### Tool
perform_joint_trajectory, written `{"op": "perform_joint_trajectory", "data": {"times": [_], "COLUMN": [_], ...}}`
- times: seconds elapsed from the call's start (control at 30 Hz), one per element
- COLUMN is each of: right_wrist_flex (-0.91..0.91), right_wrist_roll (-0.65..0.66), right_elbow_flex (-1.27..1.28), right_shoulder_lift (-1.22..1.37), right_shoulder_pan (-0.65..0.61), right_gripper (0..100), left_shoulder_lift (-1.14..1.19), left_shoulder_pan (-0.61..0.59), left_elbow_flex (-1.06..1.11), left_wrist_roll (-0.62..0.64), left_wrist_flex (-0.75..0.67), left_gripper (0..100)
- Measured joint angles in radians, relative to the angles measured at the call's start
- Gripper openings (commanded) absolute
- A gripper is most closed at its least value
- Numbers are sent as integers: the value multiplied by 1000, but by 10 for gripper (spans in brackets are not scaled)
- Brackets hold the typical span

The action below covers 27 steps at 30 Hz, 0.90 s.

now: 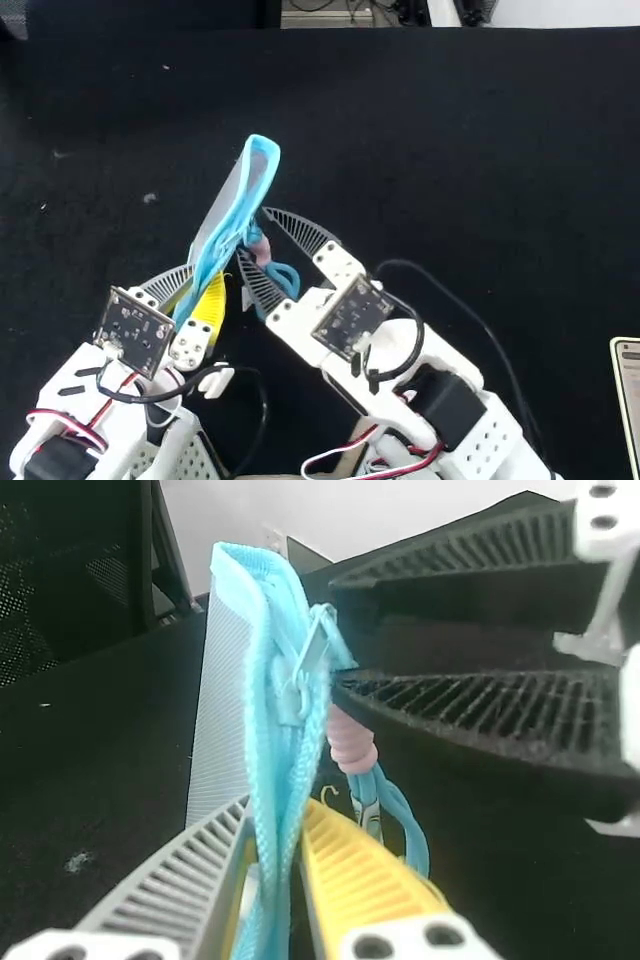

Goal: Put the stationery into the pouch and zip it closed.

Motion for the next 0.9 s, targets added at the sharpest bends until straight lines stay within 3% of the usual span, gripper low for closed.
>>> {"op": "perform_joint_trajectory", "data": {"times": [0.17, 0.4, 0.63, 0.9], "right_wrist_flex": [2, 2, 2, 2], "right_wrist_roll": [0, 0, 81, 104], "right_elbow_flex": [0, 0, 0, 0], "right_shoulder_lift": [-8, -9, -9, -9], "right_shoulder_pan": [0, 3, 117, 123], "right_gripper": [98, 98, 44, 47], "left_shoulder_lift": [0, 0, 0, 0], "left_shoulder_pan": [0, 0, 0, 0], "left_elbow_flex": [0, 0, 0, 0], "left_wrist_roll": [0, 0, 0, 0], "left_wrist_flex": [0, 0, 0, 2], "left_gripper": [30, 30, 30, 30]}}
